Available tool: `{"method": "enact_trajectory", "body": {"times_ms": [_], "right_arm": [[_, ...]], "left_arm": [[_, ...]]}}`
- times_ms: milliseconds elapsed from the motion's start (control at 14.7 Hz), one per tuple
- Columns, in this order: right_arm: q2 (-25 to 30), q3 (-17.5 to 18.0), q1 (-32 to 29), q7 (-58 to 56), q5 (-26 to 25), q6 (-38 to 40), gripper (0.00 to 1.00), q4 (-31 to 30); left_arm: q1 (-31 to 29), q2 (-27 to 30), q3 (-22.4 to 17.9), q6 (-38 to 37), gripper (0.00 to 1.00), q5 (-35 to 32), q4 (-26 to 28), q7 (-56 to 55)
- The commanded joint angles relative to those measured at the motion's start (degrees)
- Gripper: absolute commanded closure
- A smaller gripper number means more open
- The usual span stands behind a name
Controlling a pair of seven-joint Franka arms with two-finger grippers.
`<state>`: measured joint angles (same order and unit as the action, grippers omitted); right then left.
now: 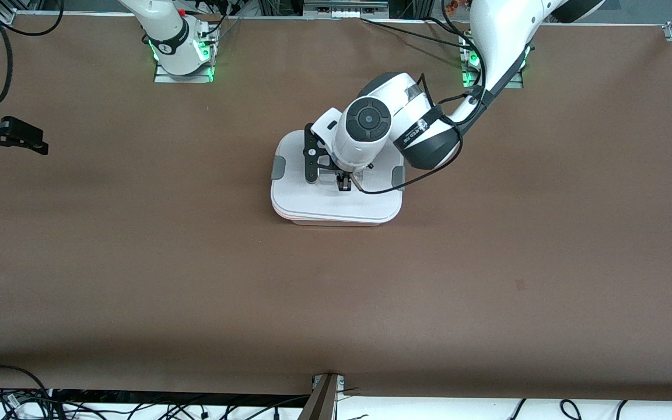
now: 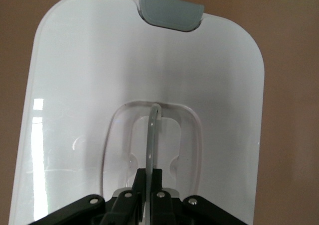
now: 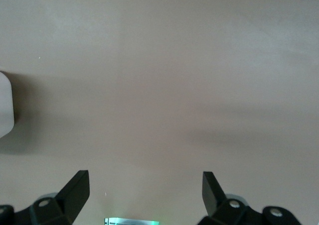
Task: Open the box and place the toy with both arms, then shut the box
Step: 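Press the white lid down onto the box with the left gripper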
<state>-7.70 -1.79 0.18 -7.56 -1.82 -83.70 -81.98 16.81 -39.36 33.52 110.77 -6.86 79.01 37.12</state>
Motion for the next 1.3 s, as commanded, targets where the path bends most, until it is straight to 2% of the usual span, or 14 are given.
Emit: {"method": "enact_trajectory", "body": {"times_ms": [0, 682, 886, 1227], "right_arm": [[1.47, -0.85, 0.79, -0.96, 0.94, 0.03, 0.00, -1.96], [-0.12, -0.76, 0.61, -0.44, 0.94, -0.23, 0.00, -0.11], [-0.12, -0.76, 0.70, 4.55, 1.03, -0.23, 0.00, -0.02], [-0.21, -0.85, 0.35, 2.99, 1.03, -0.23, 0.00, -0.11]], "left_arm": [[0.33, -0.54, -0.30, 0.33, 1.00, -1.93, 0.27, -3.10], [2.53, -0.90, -0.47, 0.15, 1.00, -2.19, 1.50, -5.92], [2.62, -0.98, -0.65, 0.24, 1.00, -2.20, 1.67, -6.01], [1.91, -0.98, -1.61, -0.29, 1.00, -2.19, 1.76, -6.01]]}}
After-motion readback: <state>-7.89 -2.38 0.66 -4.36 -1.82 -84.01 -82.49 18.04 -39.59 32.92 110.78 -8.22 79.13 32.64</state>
